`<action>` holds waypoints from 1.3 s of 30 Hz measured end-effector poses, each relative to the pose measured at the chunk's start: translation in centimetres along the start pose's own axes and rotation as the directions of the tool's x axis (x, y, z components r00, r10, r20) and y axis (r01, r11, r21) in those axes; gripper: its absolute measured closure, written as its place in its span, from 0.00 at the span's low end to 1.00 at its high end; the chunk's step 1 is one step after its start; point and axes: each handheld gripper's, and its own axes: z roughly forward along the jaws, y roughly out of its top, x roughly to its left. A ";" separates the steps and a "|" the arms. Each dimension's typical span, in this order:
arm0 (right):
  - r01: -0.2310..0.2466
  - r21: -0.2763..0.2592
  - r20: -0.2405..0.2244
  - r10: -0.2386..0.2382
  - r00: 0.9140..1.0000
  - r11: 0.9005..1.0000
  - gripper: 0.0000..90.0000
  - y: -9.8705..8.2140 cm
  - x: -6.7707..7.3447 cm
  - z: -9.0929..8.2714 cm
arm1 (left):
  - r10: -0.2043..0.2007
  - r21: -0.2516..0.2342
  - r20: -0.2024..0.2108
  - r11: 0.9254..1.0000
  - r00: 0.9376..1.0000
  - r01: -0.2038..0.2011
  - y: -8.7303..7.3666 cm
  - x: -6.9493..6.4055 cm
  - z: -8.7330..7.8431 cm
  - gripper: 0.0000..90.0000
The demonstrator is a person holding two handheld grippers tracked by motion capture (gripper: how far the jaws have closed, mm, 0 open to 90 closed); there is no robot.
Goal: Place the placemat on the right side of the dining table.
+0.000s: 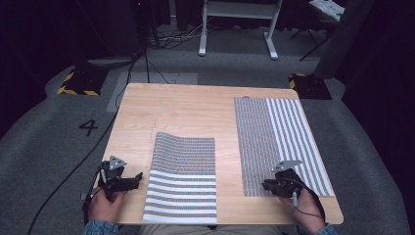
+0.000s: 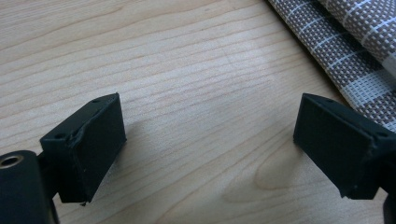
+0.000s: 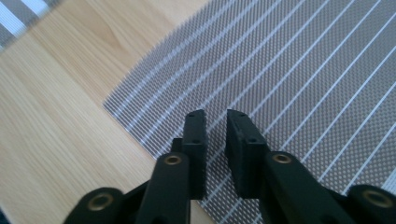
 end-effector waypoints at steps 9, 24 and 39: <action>-0.001 -0.175 -0.056 -0.009 0.998 0.985 0.51 2.7 2.1 -1.8 | 0.005 0.000 -0.006 1.000 1.000 -0.005 -0.1 0.0 -0.1 0.10; 0.055 -0.361 -0.166 -0.122 0.978 0.931 0.37 7.4 6.4 -1.2 | 0.005 -0.004 -0.006 1.000 1.000 -0.005 -0.2 0.0 -0.2 0.10; 0.142 -0.288 -0.137 -0.188 0.973 0.947 0.19 10.3 12.1 3.8 | 0.006 0.000 -0.002 1.000 1.000 -0.006 0.0 0.1 -0.1 0.10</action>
